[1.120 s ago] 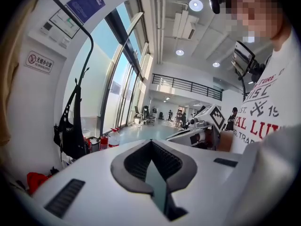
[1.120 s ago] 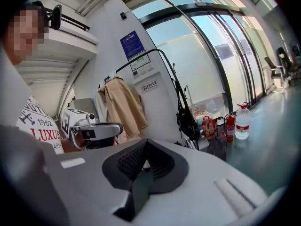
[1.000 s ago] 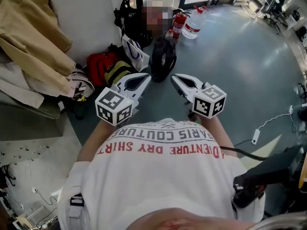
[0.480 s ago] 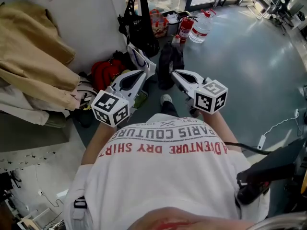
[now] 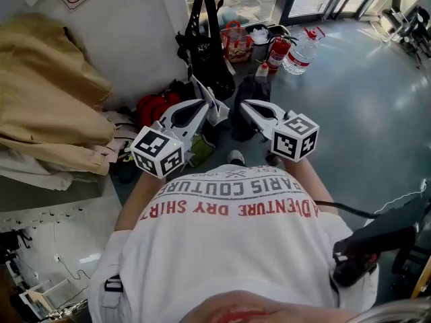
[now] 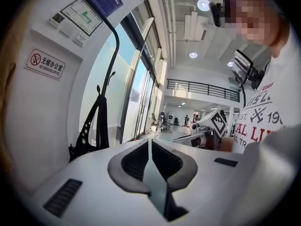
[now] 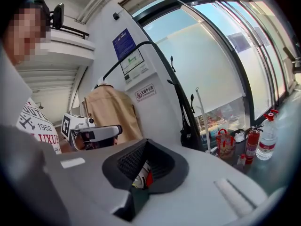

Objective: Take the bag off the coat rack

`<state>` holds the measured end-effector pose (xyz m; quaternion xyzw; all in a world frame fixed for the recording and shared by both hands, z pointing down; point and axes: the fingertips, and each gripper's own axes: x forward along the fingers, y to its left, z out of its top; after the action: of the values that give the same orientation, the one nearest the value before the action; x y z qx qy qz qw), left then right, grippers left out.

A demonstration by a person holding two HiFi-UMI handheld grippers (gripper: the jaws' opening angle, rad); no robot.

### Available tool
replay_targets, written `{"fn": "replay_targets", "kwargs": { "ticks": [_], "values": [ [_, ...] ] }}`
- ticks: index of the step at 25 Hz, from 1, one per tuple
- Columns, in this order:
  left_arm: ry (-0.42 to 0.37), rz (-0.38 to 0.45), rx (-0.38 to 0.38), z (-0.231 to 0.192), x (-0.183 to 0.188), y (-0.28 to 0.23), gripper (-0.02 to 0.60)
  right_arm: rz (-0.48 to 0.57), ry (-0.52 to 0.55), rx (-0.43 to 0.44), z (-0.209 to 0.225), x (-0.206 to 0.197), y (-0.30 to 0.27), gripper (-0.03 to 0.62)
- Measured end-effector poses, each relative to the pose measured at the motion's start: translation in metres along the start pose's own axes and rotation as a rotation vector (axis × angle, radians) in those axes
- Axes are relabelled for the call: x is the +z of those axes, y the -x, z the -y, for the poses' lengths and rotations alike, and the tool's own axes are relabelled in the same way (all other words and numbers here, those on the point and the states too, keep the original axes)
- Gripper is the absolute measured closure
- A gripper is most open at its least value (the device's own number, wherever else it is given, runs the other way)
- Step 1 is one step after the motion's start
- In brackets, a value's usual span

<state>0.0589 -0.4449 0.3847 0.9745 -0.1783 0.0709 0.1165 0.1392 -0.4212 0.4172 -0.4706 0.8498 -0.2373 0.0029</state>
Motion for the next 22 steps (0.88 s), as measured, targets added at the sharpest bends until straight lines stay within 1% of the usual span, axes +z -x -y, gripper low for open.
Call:
{"fn": "replay_targets", "kwargs": {
  "ticks": [3,4,6,9,14,18,22],
  "values": [
    [-0.004,-0.013,0.001,-0.02,0.009,-0.035,0.574,0.0,-0.002,0.002,0.033,0.017,-0.012,0.592],
    [-0.009,-0.019,0.004,-0.026,0.01,-0.046,0.555,-0.001,-0.003,0.002,0.044,0.02,-0.015,0.592],
    [-0.027,-0.03,0.015,-0.038,0.014,-0.069,0.548,-0.01,-0.007,0.005,0.065,0.025,-0.02,0.592],
    [-0.046,-0.036,0.039,-0.059,0.025,-0.103,0.513,-0.03,-0.015,0.012,0.096,0.031,-0.028,0.592],
    [-0.06,0.01,0.091,-0.096,0.061,-0.146,0.444,-0.038,-0.012,0.019,0.134,0.052,-0.036,0.592],
    [-0.043,0.059,0.133,-0.127,0.093,-0.169,0.409,-0.03,0.013,0.024,0.159,0.076,-0.039,0.592],
    [-0.051,0.067,0.189,-0.163,0.115,-0.191,0.394,-0.02,0.064,0.029,0.179,0.102,-0.044,0.592]
  ]
}}
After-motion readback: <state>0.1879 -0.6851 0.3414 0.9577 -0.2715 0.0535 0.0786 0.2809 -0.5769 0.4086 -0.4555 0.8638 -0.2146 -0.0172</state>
